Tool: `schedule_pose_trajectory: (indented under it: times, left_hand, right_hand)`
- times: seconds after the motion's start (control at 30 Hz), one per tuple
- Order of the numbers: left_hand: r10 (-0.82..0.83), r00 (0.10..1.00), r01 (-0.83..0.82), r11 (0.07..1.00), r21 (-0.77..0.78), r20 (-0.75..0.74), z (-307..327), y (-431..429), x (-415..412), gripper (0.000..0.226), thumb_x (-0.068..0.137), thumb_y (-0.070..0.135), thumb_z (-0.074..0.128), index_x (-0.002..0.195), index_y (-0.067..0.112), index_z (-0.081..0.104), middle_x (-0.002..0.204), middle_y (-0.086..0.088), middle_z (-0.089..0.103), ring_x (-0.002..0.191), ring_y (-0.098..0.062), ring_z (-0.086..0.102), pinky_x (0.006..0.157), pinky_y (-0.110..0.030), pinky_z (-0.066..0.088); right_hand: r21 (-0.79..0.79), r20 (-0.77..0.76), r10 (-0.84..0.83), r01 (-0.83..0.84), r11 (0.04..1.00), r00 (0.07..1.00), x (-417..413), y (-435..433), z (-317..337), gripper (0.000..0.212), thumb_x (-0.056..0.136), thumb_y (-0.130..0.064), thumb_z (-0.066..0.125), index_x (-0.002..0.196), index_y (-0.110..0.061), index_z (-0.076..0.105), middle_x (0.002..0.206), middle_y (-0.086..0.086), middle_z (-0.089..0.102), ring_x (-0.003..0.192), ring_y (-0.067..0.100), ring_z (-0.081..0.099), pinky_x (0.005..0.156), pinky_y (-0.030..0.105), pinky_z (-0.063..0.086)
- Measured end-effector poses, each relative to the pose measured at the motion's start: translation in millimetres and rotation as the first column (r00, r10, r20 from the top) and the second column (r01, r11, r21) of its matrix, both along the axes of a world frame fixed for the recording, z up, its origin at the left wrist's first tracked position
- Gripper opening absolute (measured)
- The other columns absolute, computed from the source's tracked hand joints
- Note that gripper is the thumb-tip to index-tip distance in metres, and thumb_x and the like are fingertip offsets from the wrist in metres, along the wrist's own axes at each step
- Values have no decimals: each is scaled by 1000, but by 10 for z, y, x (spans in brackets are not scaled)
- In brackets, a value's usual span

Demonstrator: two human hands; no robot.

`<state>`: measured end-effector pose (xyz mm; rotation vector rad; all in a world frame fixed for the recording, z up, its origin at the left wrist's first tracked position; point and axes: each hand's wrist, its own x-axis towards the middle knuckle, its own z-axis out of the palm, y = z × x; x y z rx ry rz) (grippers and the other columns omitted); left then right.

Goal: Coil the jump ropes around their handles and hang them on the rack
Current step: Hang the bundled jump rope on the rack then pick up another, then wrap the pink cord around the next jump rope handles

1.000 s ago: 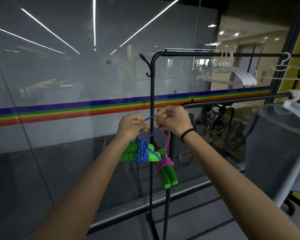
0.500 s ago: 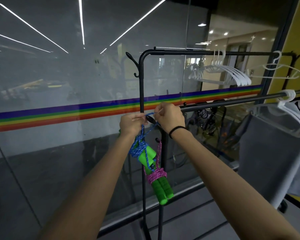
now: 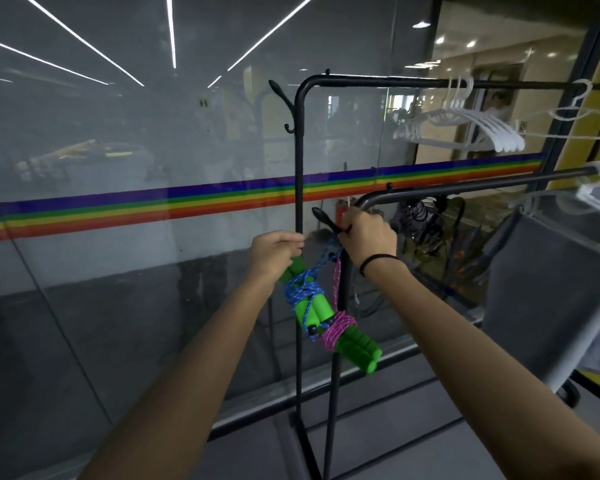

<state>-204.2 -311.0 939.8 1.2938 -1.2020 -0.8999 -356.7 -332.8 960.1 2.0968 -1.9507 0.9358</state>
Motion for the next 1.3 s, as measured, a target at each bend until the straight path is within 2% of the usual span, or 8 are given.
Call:
schedule_pose_trajectory:
  times: [0.2, 0.37, 0.53, 0.63, 0.77, 1.0, 1.17, 1.3]
  left_hand:
    - [162, 983, -159, 987, 38, -82, -59, 687, 657, 17, 87, 5, 56, 84, 13, 70, 76, 4, 68, 70, -6, 63, 74, -20, 50]
    - [201, 976, -196, 978, 66, -78, -257, 1354, 1015, 21, 88, 4, 53, 79, 17, 67, 58, 10, 68, 55, 1, 62, 68, -20, 47]
    - [232, 972, -226, 965, 132, -35, -728, 2165, 1346, 25, 87, 3, 51, 78, 20, 67, 51, 16, 66, 47, 5, 58, 60, -14, 45]
    - [269, 963, -261, 947, 190, -18, -1144, 2575, 1532, 25, 87, 5, 53, 75, 22, 67, 51, 14, 66, 46, 4, 58, 59, -13, 46]
    - [310, 949, -287, 920, 266, -49, -1766, 2976, 1693, 27, 89, 6, 53, 71, 22, 64, 48, 13, 65, 45, 4, 59, 52, -11, 47]
    - [352, 934, -318, 898, 305, -63, -3368, 3438, 1781, 17, 88, -6, 52, 84, 3, 65, 43, 12, 62, 43, 4, 57, 49, -6, 45]
    - [379, 923, -340, 887, 313, -72, -5104, 3591, 1741, 19, 88, -7, 50, 102, -11, 63, 40, 13, 61, 41, 4, 57, 45, -5, 42]
    - [396, 918, -373, 878, 300, -20, -6517, 3690, 1726, 20, 88, -6, 51, 103, -14, 62, 41, 15, 61, 41, 5, 57, 44, -4, 39]
  right_hand:
    - [16, 116, -5, 3, 1000, 993, 116, 307, -3, 19, 85, -22, 57, 100, -14, 64, 101, 19, 67, 94, 39, 62, 74, 42, 50]
    - [109, 422, 217, -287, 952, 880, 590, 919, -236, 14, 81, -20, 57, 67, -21, 59, 83, 13, 71, 82, 31, 67, 78, 43, 56]
    - [234, 632, 312, -558, 796, 710, 1174, 1681, -793, 17, 75, -12, 60, 63, -23, 61, 67, 10, 69, 59, 18, 66, 65, 31, 55]
    - [280, 686, 297, -618, 735, 664, 1391, 2133, -1174, 20, 79, -9, 59, 64, -22, 61, 66, 8, 68, 51, 9, 62, 47, 13, 46]
    - [360, 721, 254, -662, 657, 644, 1589, 2582, -1777, 21, 83, -8, 56, 66, -19, 63, 65, 6, 66, 51, 7, 62, 46, 12, 45]
    - [531, 689, 240, -702, 475, 684, 1824, 2929, -3560, 13, 84, -8, 54, 77, -11, 64, 75, 9, 65, 61, 17, 58, 51, 20, 45]
    - [569, 642, 283, -691, 447, 712, 1920, 3106, -5362, 13, 84, -10, 54, 81, -10, 66, 74, 7, 66, 58, 14, 59, 45, 11, 45]
    - [608, 584, 321, -663, 436, 746, 1994, 3169, -6919, 15, 81, -11, 53, 80, -14, 68, 82, 12, 71, 67, 21, 65, 56, 21, 50]
